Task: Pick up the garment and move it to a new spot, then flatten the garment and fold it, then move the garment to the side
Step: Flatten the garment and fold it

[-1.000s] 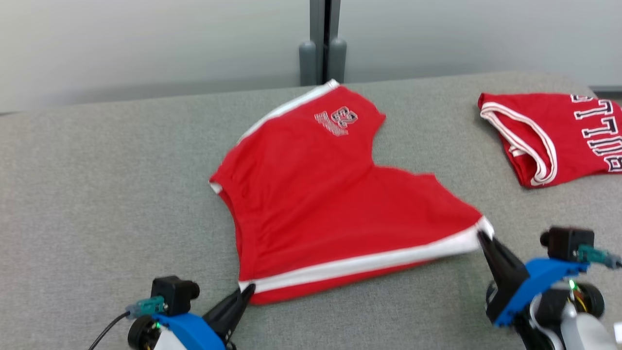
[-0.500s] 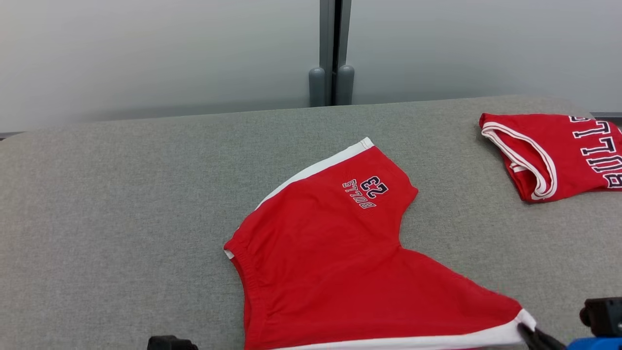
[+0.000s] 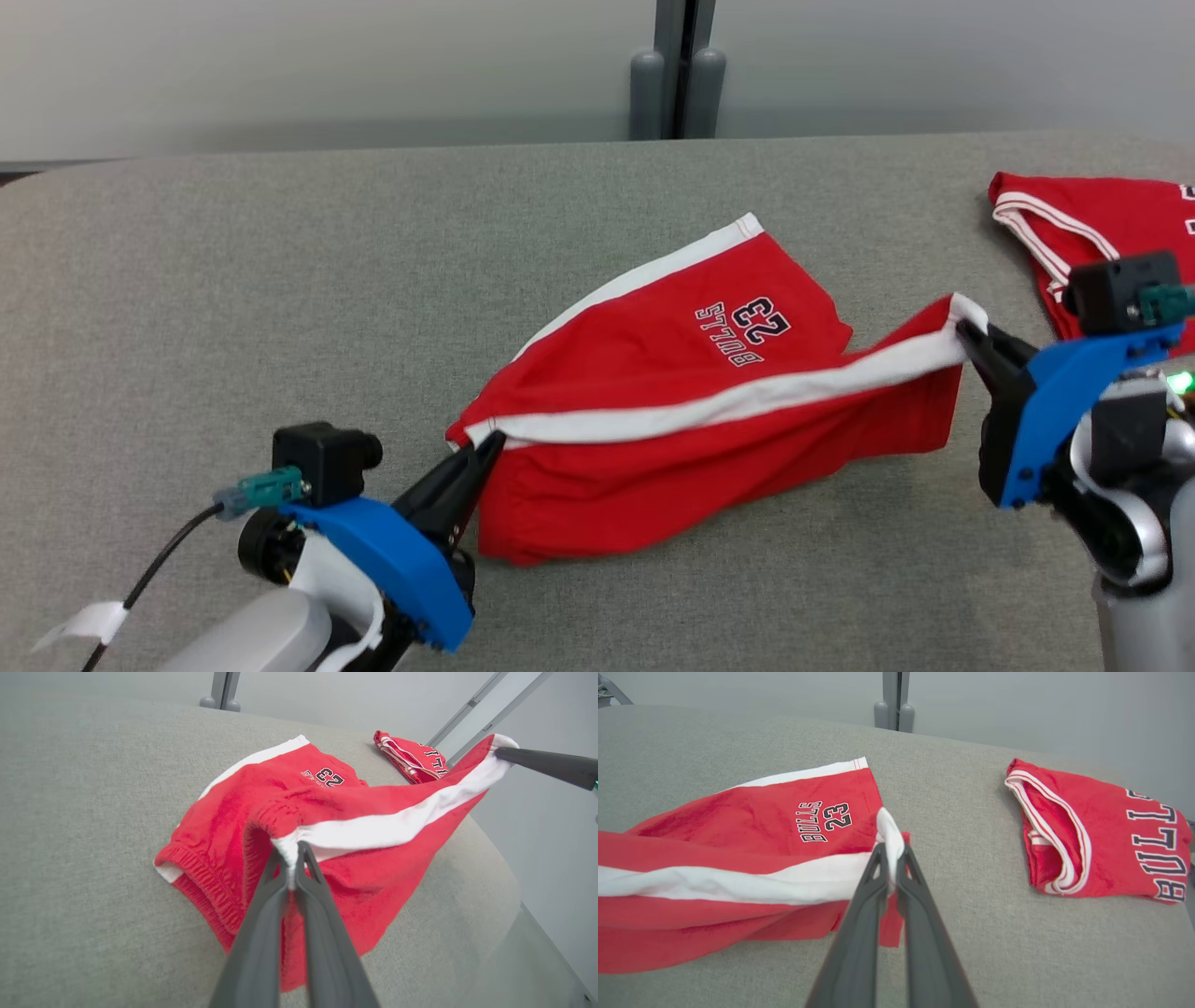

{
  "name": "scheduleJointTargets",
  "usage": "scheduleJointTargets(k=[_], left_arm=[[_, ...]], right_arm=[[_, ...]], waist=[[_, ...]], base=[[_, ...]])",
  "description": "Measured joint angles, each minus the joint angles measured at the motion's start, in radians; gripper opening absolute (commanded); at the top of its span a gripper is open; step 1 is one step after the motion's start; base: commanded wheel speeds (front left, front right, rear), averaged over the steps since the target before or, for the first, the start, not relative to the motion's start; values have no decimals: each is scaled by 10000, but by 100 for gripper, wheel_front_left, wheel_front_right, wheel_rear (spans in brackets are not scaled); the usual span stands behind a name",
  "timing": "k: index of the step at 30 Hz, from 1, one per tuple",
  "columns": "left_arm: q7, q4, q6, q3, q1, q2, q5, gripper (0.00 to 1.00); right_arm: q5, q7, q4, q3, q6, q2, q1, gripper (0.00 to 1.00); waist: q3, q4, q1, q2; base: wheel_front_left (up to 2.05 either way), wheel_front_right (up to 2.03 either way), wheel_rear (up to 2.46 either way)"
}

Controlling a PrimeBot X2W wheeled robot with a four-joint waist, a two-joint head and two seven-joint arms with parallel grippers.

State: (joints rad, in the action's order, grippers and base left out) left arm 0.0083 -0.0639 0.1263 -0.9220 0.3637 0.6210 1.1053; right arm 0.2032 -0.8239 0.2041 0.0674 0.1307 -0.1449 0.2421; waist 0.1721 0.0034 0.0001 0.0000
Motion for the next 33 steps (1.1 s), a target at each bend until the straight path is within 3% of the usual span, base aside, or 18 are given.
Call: scheduleJointTargets(k=[10,18,19,20,21,27,33], left_arm=[[-867,2416,-316,543,1749,-1534,-303,0],[-1266,3733,-652,470,2213,-2382,-407,0],[-1294,3856,-711,433,2268,-2472,-408,0],[-1342,3960,-757,418,2326,-2543,-414,0],[-1415,4084,-775,435,2371,-2615,-416,100],[-1450,4525,-890,401,2425,-2941,-320,100],[-1703,4637,-930,276,2267,-2890,-489,100]], right_arm=[[-451,1250,-3965,-301,-2,-29,3940,0],[-922,2257,-6155,-372,-2,42,5443,0],[-955,2355,-6383,-385,-2,48,5548,19],[-955,2466,-6564,-435,-2,46,5634,19],[-953,2573,-6740,-491,0,52,5721,100],[-562,3296,-7559,-658,0,100,5988,100],[-61,3900,-8000,-828,-2,-56,5968,100]], waist=[[1393,565,2,3],[2097,1173,1,3],[2151,1234,0,3],[2198,1286,1,3],[2235,1333,0,3],[2221,1468,0,4],[1825,1497,-1,2]], base=[[0,0,0],[0,0,0],[0,0,0],[0,0,0],[0,0,0],[0,0,0],[0,0,0]])
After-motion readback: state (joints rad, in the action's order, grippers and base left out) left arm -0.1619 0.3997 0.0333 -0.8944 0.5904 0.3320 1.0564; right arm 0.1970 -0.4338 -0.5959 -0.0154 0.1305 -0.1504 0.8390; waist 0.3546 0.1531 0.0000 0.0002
